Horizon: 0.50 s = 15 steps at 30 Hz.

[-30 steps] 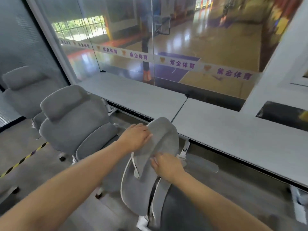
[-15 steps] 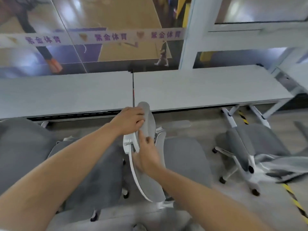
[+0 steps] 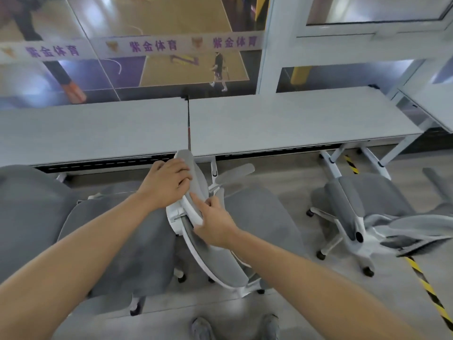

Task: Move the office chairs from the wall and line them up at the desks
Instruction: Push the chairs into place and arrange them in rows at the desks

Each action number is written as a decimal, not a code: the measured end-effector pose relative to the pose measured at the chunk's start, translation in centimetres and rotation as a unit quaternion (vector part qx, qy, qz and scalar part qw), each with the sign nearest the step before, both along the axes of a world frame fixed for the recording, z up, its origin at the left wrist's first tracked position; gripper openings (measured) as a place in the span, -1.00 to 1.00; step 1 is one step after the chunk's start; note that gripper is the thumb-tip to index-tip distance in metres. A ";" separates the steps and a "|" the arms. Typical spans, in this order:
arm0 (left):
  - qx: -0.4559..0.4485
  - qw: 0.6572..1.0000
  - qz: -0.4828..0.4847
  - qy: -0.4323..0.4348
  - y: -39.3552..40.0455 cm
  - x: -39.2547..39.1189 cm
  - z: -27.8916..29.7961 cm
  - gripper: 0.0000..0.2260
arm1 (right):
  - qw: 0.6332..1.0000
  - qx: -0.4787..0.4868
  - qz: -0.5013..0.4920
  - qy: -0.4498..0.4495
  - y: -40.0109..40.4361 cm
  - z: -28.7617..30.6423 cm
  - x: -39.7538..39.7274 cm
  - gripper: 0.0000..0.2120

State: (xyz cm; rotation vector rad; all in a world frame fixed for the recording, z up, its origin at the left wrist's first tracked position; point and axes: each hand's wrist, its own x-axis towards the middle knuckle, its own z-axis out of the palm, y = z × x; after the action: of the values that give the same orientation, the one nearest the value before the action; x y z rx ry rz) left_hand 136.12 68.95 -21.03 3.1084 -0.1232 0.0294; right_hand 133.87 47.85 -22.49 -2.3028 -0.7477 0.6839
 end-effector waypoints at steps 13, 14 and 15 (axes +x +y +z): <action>-0.020 0.997 -0.010 -0.073 -10.7 -4.8 -0.9 -0.67 | 0.971 -0.087 0.214 -0.064 -14.4 0.8 5.3 -0.31; -0.026 0.997 0.002 -0.073 -12.0 -4.7 -0.8 -0.67 | 0.970 -0.095 0.209 -0.074 -15.3 1.1 5.8 -0.37; -0.028 0.996 0.018 -0.077 -13.3 -4.7 -0.8 -0.69 | 0.973 -0.108 0.190 -0.078 -16.0 1.6 6.2 -0.43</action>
State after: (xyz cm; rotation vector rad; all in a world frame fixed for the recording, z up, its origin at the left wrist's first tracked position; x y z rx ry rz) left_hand 131.44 55.69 -21.78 3.0490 -0.0684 0.2698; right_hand 140.04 31.87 -20.86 -2.4546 -1.2660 0.7915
